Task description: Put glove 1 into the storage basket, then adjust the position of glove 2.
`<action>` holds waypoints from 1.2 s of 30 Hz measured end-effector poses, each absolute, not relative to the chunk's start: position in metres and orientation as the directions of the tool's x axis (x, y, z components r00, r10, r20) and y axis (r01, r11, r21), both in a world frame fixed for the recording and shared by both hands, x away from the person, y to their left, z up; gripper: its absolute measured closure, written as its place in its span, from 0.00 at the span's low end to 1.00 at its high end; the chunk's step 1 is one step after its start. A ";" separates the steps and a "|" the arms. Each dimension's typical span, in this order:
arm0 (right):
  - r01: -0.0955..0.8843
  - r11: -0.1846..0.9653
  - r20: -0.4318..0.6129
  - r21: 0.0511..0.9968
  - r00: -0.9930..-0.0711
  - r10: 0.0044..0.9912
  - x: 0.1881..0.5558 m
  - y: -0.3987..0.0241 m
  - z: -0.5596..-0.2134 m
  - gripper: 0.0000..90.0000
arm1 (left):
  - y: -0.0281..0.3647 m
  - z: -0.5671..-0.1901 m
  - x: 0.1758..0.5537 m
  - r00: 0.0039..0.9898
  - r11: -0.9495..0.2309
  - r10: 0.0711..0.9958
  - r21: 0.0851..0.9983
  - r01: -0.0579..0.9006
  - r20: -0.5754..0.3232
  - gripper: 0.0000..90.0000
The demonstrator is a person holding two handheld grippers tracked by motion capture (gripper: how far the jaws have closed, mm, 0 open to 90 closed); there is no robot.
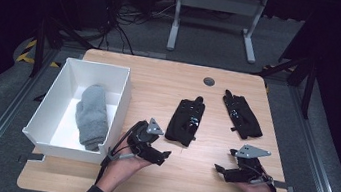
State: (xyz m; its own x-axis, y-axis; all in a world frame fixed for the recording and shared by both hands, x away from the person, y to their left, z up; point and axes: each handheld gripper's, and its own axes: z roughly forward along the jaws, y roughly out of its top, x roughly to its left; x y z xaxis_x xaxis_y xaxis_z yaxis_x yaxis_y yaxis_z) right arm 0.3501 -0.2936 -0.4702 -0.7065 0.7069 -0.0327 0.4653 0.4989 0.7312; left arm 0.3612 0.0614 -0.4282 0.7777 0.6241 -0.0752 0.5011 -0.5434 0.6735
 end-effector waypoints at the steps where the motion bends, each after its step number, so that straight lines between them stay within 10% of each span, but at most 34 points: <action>1: 0.465 0.499 -0.033 0.731 -0.707 0.707 0.350 -0.294 -0.470 0.16 | 0.062 -0.433 0.361 0.775 -0.539 0.626 0.672 0.508 -0.084 0.10; 23: 0.461 0.529 -0.045 0.712 -0.723 0.690 0.350 -0.292 -0.465 0.20 | 0.077 -0.476 0.356 0.810 -0.592 0.585 0.671 0.446 -0.022 0.00; 36: 0.500 0.456 0.004 0.736 -0.678 0.735 0.383 -0.310 -0.439 0.76 | 0.078 -0.478 0.355 0.812 -0.583 0.583 0.684 0.438 -0.023 0.00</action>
